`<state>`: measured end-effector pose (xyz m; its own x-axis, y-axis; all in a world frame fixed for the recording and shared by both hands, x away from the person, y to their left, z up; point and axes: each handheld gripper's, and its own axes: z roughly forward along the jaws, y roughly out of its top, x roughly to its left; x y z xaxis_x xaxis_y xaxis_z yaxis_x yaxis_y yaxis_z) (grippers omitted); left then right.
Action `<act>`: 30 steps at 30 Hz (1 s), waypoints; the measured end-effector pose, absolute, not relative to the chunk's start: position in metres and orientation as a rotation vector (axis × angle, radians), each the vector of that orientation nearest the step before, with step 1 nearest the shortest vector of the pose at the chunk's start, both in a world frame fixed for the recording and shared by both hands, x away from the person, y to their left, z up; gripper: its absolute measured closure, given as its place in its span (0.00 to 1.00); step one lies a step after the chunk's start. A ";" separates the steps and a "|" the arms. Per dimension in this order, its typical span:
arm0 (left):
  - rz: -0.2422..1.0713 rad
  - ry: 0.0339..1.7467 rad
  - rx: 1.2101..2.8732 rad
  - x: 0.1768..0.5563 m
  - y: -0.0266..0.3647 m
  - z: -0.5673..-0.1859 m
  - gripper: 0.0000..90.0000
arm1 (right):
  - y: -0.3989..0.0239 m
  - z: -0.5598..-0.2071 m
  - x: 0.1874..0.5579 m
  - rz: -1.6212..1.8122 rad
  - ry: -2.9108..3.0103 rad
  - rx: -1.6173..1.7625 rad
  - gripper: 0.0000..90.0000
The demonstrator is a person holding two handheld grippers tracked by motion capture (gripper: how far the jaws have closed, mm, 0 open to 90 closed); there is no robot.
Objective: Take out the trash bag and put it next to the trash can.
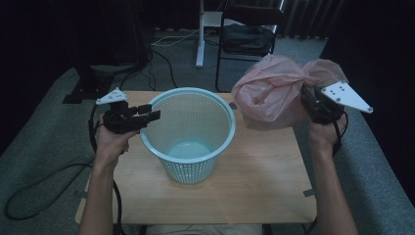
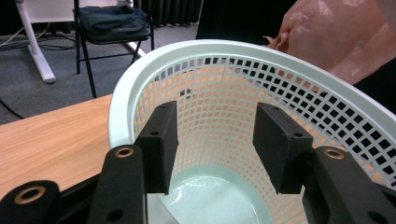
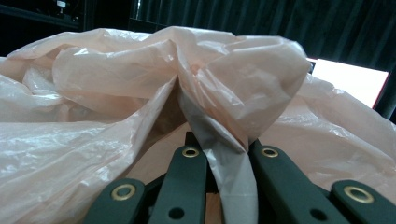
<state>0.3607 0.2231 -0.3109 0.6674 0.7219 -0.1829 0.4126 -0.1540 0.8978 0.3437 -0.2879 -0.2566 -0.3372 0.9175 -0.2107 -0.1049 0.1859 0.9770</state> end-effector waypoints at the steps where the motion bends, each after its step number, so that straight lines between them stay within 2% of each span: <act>1: 0.349 0.910 1.781 0.361 0.223 -0.311 0.56 | -0.289 -0.258 0.344 1.331 1.497 0.820 0.97; 30: 0.348 0.912 1.770 0.360 0.225 -0.311 0.56 | -0.296 -0.292 0.350 1.317 1.568 0.888 0.97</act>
<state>0.3601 0.2253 -0.3108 0.6651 0.7222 -0.1898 0.4119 -0.1428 0.9000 0.3496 -0.2956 -0.2921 -0.3587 0.9168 -0.1756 -0.0148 0.1825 0.9831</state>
